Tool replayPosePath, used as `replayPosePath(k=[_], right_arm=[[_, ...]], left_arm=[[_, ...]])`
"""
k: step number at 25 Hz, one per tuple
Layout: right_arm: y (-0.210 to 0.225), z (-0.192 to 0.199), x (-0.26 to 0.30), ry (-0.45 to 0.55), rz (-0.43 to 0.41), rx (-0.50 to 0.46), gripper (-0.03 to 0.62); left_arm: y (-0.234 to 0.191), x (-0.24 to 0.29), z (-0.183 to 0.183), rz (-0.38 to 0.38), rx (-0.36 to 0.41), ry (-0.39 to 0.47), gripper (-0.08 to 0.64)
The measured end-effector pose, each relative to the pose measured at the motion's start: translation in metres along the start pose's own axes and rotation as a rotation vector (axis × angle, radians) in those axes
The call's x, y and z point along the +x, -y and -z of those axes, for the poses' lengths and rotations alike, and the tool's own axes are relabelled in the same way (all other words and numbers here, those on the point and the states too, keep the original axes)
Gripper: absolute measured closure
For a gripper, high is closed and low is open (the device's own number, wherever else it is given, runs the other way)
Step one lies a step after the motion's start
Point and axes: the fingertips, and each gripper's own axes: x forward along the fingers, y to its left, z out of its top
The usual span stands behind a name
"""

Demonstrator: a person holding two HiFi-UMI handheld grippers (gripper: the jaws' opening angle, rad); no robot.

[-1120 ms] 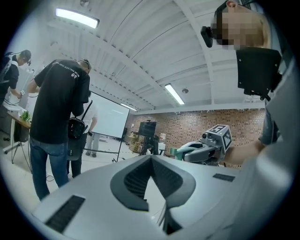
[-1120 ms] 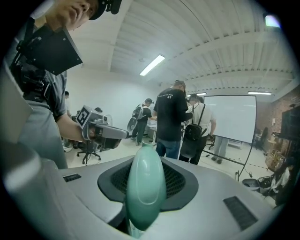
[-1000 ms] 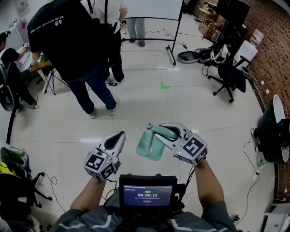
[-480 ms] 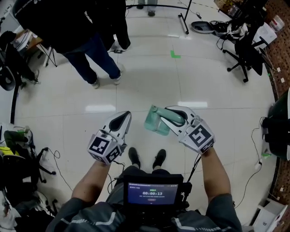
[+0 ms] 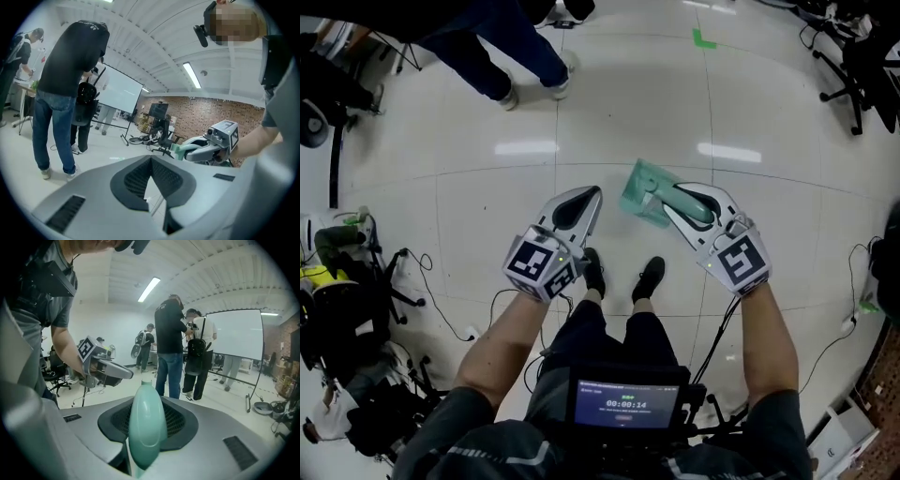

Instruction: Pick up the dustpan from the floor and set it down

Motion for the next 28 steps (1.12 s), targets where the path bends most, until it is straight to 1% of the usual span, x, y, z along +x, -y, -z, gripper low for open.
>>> replayPosePath(k=[3,5,8,11,13,19,22,25,28], right_arm=[[0.007,0.047,0.032,-0.035,-0.015,-0.002,0.454],[0.009,0.082,0.051,-0.061,-0.027,-0.010,0.454],[0.020,0.131,0.073,-0.082,-0.013,-0.037,0.454],[0.022,0.169,0.088,-0.100,-0.011,-0.035,0.453],[0.018,0.187,0.094,-0.106,-0.006,-0.027,0.453],[0.004,0.233,0.101,-0.155,-0.011,0.002,0.451],[0.002,0.242,0.098,-0.139,-0.016,0.032,0.451],[-0.011,0.251,0.097,-0.140,-0.045,0.054,0.454],[-0.022,0.260,0.093,-0.145,-0.053,0.104,0.454]], left_arm=[[-0.020,0.026,0.041,0.009,-0.001,-0.035,0.527],[-0.032,0.041,0.069,-0.001,-0.002,-0.054,0.527],[-0.047,0.068,0.115,-0.008,-0.008,-0.084,0.528],[-0.055,0.081,0.154,-0.008,-0.014,-0.118,0.526],[-0.056,0.083,0.172,-0.010,-0.024,-0.135,0.526],[-0.053,0.089,0.202,-0.010,-0.043,-0.158,0.526],[-0.051,0.095,0.211,0.000,-0.042,-0.166,0.527],[-0.048,0.097,0.222,0.008,-0.035,-0.179,0.526],[-0.040,0.100,0.230,0.018,-0.038,-0.189,0.526]])
